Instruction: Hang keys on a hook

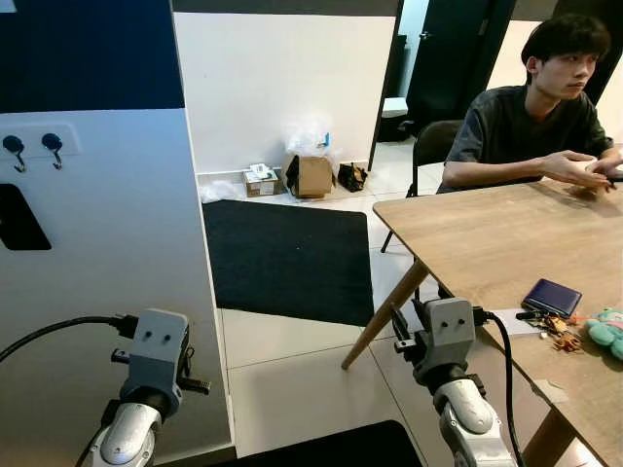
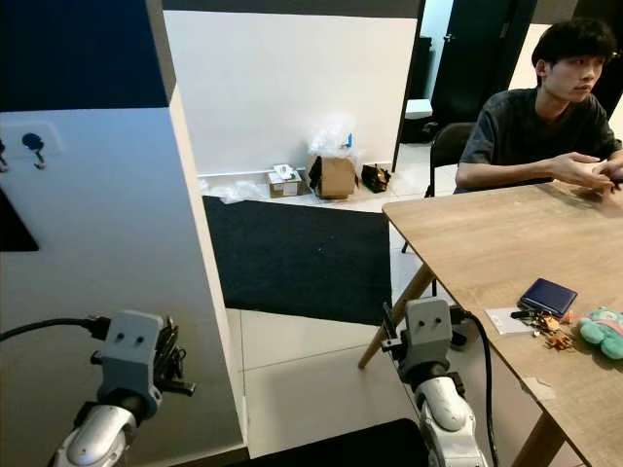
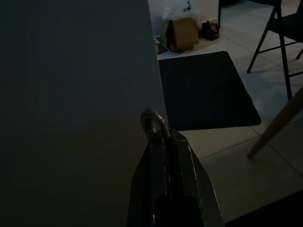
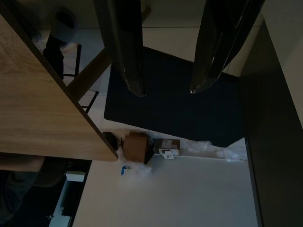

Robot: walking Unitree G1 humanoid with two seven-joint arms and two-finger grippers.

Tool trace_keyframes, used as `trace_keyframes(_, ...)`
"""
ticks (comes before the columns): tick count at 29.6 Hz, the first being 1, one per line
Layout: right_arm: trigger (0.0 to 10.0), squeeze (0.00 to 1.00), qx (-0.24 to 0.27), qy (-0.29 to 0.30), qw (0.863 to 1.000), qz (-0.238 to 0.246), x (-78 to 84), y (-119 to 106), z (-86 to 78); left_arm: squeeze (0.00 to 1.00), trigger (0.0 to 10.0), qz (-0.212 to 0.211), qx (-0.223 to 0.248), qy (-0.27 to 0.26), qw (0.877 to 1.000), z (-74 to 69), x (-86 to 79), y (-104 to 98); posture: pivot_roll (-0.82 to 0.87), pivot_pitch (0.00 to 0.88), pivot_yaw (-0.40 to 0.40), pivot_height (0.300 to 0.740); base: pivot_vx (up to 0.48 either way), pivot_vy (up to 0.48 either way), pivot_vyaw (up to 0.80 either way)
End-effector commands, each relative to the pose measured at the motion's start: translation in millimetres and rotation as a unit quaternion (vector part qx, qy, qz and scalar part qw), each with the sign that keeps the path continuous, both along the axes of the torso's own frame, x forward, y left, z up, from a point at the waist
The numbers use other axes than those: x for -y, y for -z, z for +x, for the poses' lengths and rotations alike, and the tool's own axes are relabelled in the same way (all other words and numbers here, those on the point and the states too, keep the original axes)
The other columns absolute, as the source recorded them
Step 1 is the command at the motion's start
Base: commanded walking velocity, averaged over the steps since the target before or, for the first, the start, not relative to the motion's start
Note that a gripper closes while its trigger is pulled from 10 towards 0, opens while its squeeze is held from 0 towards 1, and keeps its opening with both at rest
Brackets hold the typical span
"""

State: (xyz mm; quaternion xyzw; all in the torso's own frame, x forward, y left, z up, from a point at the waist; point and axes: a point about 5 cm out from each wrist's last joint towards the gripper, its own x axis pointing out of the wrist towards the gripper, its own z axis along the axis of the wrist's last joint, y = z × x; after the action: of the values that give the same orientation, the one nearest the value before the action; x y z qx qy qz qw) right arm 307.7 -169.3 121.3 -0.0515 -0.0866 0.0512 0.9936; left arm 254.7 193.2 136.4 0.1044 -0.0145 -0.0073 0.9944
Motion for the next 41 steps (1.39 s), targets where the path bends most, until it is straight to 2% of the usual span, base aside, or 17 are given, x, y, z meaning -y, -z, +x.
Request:
trace_keyframes(1, 10.0, 0.00, -0.012, 0.001, 1.000, 0.004, 0.7, 3.8, -0.2, 0.00, 10.0, 0.005, -0.006, -0.007, 1.000, 1.2, -1.8, 1.8, 0.12, 0.051, -0.019, 0.740, 0.000, 0.000, 0.00)
trace_keyframes(11, 10.0, 0.00, -0.014, 0.001, 1.000, 0.004, 0.1, 4.6, 0.2, 0.00, 10.0, 0.003, -0.005, -0.011, 1.000, 2.1, -2.4, 1.2, 0.11, 0.051, -0.019, 0.740, 0.000, 0.000, 0.00)
trace_keyframes(20, 10.0, 0.00, -0.013, 0.001, 1.000, 0.006, -0.6, 3.9, 0.8, 0.00, 10.0, 0.021, -0.006, -0.008, 1.000, 3.2, -2.5, 1.4, 0.11, 0.051, -0.018, 0.740, 0.000, 0.000, 0.00)
trace_keyframes(24, 10.0, 0.00, -0.013, 0.001, 1.000, 0.006, -0.9, 3.4, 0.8, 0.00, 10.0, 0.037, -0.012, -0.010, 0.999, 3.8, -3.1, 3.1, 0.11, 0.051, -0.017, 0.740, 0.000, -0.468, 0.00)
trace_keyframes(27, 10.0, 0.00, -0.012, 0.001, 1.000, 0.007, -0.8, 3.4, 0.8, 0.00, 10.0, 0.033, -0.012, -0.010, 0.999, 3.7, -2.9, 3.4, 0.11, 0.052, -0.017, 0.740, 0.000, -0.469, 0.00)
trace_keyframes(32, 10.0, 0.00, -0.012, 0.001, 1.000, 0.008, -0.4, 3.4, 0.6, 0.00, 10.0, 0.020, -0.009, -0.010, 1.000, 3.0, -2.7, 2.4, 0.11, 0.053, -0.017, 0.740, 0.000, 0.000, 0.00)
trace_keyframes(41, 10.0, 0.00, -0.013, 0.000, 1.000, 0.009, -1.7, 3.9, -0.2, 0.00, 10.0, 0.022, -0.010, -0.014, 1.000, 3.4, -3.8, 2.5, 0.12, 0.054, -0.016, 0.740, 0.000, 0.000, 0.00)
